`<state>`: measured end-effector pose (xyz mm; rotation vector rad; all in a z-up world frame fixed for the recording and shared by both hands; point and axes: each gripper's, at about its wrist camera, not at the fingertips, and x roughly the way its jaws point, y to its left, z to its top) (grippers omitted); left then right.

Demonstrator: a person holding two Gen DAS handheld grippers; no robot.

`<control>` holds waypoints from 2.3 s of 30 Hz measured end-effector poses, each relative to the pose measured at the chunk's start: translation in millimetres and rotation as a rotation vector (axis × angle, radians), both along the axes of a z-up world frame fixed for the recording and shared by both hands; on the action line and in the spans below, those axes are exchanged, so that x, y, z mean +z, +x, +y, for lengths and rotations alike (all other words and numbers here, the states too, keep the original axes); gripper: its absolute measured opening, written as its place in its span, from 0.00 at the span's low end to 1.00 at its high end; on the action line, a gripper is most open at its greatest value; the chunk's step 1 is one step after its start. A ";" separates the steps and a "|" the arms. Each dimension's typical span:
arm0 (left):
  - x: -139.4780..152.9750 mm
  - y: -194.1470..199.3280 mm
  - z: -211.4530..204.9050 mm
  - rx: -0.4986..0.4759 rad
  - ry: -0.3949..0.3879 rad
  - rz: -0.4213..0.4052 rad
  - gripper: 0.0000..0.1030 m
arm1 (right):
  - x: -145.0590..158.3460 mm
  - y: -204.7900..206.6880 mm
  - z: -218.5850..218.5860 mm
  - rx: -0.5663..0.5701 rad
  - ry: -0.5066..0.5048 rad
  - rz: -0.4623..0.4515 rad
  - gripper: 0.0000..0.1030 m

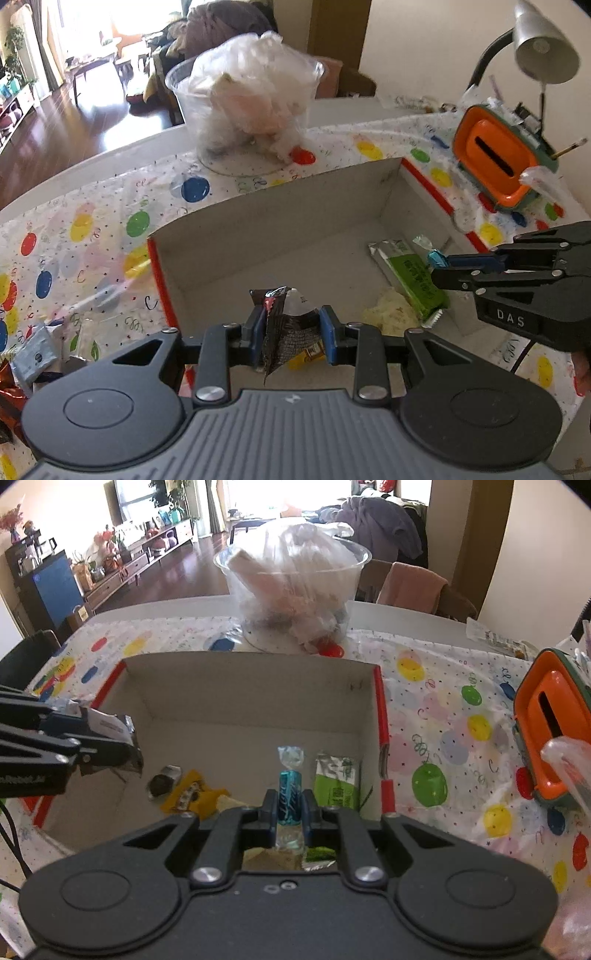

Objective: Organize snacks
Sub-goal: 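Open both grippers to drop the foil snack and teal candy into the box, then move both grippers back over the snack pile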

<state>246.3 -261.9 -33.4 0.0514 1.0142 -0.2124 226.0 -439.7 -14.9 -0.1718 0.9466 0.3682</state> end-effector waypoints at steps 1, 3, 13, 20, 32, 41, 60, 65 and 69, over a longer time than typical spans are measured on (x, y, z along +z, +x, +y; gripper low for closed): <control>-2.5 4.1 -1.2 0.001 0.004 0.013 0.30 | -2.6 4.8 1.3 0.004 -0.003 0.007 0.11; -7.6 14.0 -4.1 0.009 0.012 0.041 0.30 | -8.8 14.1 4.4 0.016 -0.008 0.029 0.11; -33.2 47.6 -14.0 0.009 0.011 0.186 0.30 | -31.1 40.1 11.6 0.043 -0.026 0.115 0.11; -45.7 55.2 -16.5 0.003 0.027 0.245 0.30 | -37.0 41.9 13.1 0.058 -0.020 0.145 0.11; -43.5 51.8 -16.8 0.007 0.036 0.218 0.31 | -33.5 36.6 7.9 0.055 0.010 0.160 0.22; -25.9 34.3 -8.4 0.007 -0.023 0.145 0.55 | -17.7 21.9 3.1 0.043 0.044 0.138 0.30; 35.0 -23.0 28.2 0.027 -0.090 -0.031 0.58 | 34.7 -25.7 17.0 0.063 0.132 0.023 0.32; 47.6 -42.5 47.0 0.041 -0.097 -0.084 0.58 | 47.3 -40.8 32.0 0.074 0.143 -0.027 0.34; 54.8 -61.6 67.1 0.053 -0.091 -0.129 0.62 | 54.2 -49.8 45.4 0.081 0.152 -0.051 0.37</control>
